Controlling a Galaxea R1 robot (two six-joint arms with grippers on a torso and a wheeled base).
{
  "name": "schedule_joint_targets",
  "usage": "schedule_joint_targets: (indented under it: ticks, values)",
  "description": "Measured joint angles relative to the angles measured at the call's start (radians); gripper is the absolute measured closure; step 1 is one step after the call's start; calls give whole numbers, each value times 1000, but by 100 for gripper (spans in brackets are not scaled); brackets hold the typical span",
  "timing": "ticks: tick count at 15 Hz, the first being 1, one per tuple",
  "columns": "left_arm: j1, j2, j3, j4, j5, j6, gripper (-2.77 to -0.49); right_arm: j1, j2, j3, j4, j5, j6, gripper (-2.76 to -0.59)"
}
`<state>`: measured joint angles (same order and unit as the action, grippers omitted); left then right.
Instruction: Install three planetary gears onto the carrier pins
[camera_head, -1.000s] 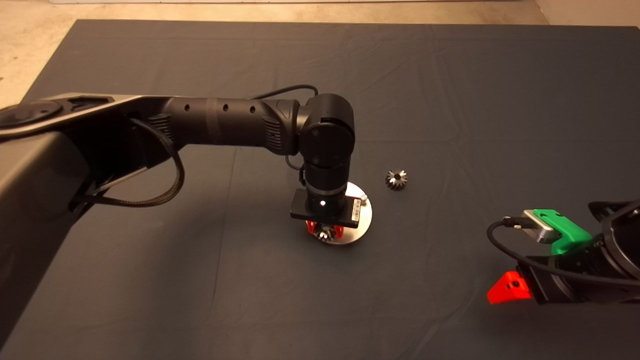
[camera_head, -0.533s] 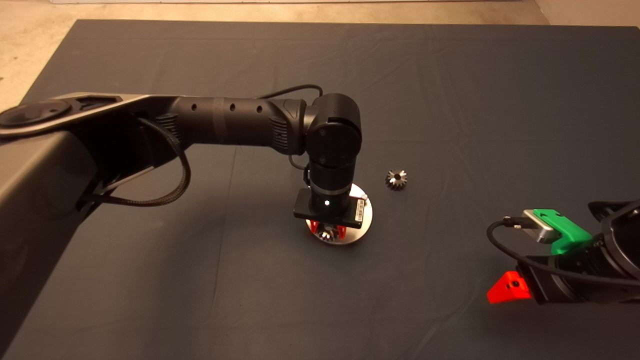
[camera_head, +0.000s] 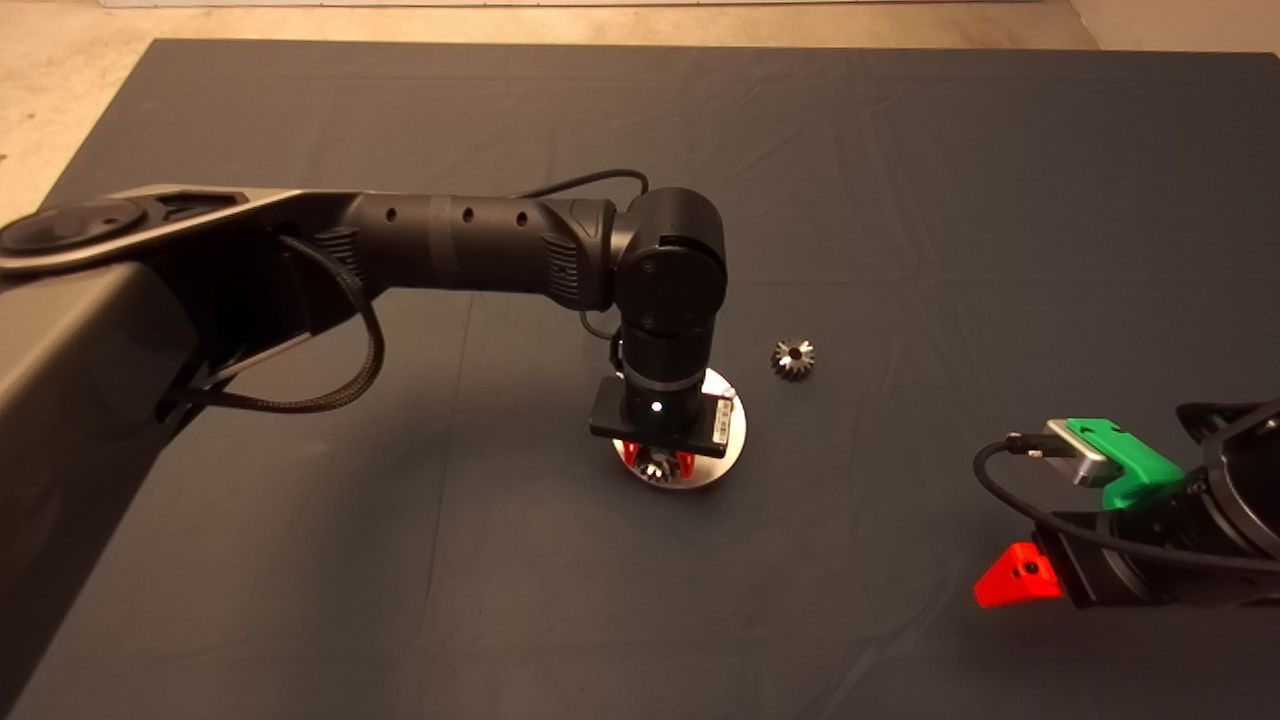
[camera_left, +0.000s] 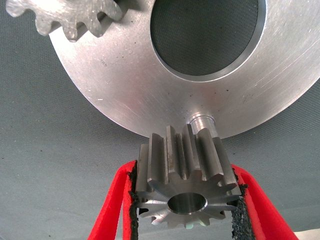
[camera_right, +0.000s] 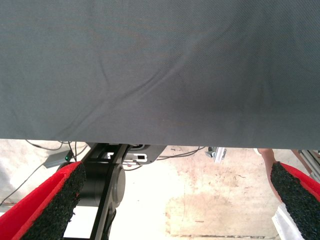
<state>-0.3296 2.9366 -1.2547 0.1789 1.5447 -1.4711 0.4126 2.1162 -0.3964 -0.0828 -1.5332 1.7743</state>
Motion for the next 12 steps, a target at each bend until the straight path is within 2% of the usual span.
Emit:
schedule_joint_targets:
  ticks: [2,5,12]
  values:
    - [0,0,3,1,-1,-4,-86,0,0,0,0,0,0,-276]
    - [0,1,7,1,-16,-8,-86,0,0,0,0,0,0,-276]
    - [0,3,36,0,-18,-33,-86,0,0,0,0,0,0,-276]
